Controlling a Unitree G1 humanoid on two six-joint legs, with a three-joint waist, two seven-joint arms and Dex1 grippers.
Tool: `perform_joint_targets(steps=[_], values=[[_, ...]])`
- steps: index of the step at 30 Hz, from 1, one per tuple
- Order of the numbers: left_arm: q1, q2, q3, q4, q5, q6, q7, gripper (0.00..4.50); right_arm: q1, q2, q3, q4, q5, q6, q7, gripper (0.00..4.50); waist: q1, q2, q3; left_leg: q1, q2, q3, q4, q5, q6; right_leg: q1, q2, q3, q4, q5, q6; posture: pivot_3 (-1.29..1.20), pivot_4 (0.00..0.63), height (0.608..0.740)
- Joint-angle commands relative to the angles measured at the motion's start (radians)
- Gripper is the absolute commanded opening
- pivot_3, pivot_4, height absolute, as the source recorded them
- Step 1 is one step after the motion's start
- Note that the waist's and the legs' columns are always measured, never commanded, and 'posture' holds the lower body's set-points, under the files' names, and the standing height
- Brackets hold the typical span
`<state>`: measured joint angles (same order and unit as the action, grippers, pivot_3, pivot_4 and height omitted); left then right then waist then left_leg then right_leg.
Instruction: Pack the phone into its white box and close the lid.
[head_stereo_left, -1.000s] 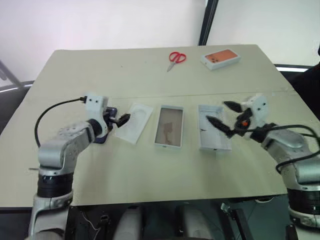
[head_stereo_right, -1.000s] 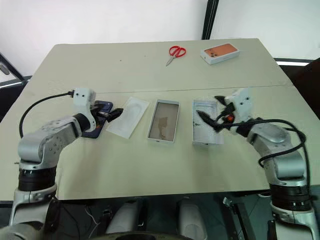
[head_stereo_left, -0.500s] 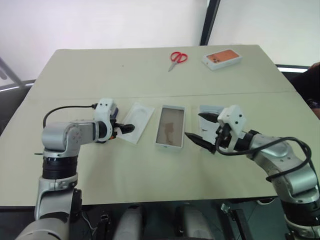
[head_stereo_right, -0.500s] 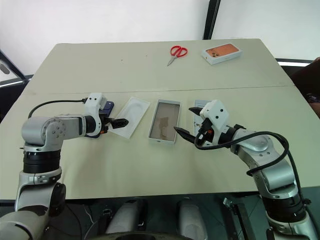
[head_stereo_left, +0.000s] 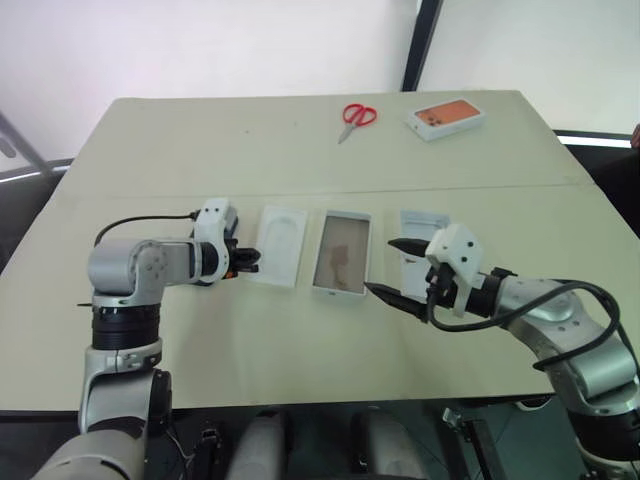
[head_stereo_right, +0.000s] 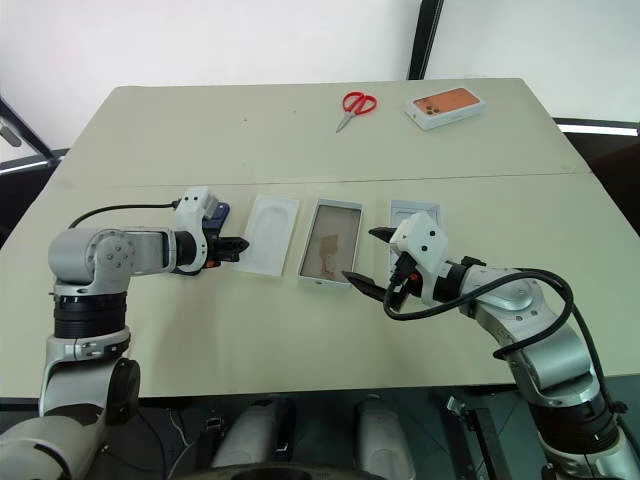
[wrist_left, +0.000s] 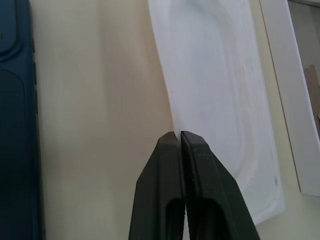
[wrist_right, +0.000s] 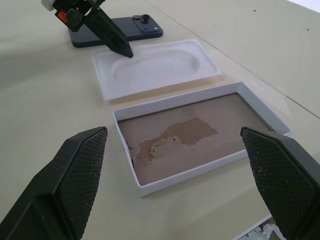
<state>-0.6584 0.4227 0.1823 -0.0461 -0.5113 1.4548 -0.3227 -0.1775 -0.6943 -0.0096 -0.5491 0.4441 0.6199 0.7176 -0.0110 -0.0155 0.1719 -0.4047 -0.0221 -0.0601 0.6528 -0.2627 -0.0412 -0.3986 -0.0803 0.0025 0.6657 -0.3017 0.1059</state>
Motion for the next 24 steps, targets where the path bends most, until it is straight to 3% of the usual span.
perform_joint_targets(steps=[1, 10, 15, 19, 24], values=[[-0.003, -0.01, 0.074, -0.028, 0.0, -0.023, 0.018, 0.02, -0.003, -0.011, -0.01, -0.032, 0.002, -0.013, 0.007, 4.5, -0.001, 0.0, 0.0, 0.0, 0.0, 0.0, 0.0, 0.0, 0.0, 0.0, 0.0, 0.0, 0.0, 0.0, 0.0, 0.0, 0.15, 0.74], [-0.08, -0.125, 0.398, -0.034, -0.121, 0.112, 0.018, 0.02, -0.005, -0.021, -0.028, -0.018, -0.008, -0.017, 0.016, 4.5, 0.0, 0.0, 0.0, 0.0, 0.0, 0.0, 0.0, 0.0, 0.0, 0.0, 0.0, 0.0, 0.0, 0.0, 0.0, 0.0, 0.15, 0.74], [-0.121, -0.217, 0.423, -0.096, -0.174, 0.16, 0.049, 0.02, 0.004, -0.045, -0.053, 0.008, -0.022, -0.03, 0.019, 4.5, 0.003, -0.001, 0.0, -0.001, -0.001, -0.001, 0.001, 0.0, 0.0, 0.001, -0.001, -0.001, 0.0, 0.0, 0.0, 0.0, 0.15, 0.74], [-0.141, -0.347, 0.428, -0.113, -0.221, 0.16, 0.117, 0.02, 0.01, -0.062, -0.077, 0.028, -0.03, -0.043, 0.022, 4.5, 0.005, -0.001, 0.0, -0.001, -0.001, -0.001, 0.002, 0.0, 0.0, 0.001, -0.001, -0.001, -0.001, 0.0, 0.0, 0.0, 0.15, 0.74], [-0.114, -0.459, 0.356, -0.135, -0.207, 0.16, 0.232, 0.02, 0.018, -0.066, -0.079, 0.018, -0.034, -0.046, 0.023, 4.5, -0.001, -0.001, 0.0, 0.0, -0.001, 0.0, 0.0, 0.0, 0.0, 0.001, 0.0, -0.001, 0.0, 0.0, 0.0, 0.0, 0.15, 0.74]])
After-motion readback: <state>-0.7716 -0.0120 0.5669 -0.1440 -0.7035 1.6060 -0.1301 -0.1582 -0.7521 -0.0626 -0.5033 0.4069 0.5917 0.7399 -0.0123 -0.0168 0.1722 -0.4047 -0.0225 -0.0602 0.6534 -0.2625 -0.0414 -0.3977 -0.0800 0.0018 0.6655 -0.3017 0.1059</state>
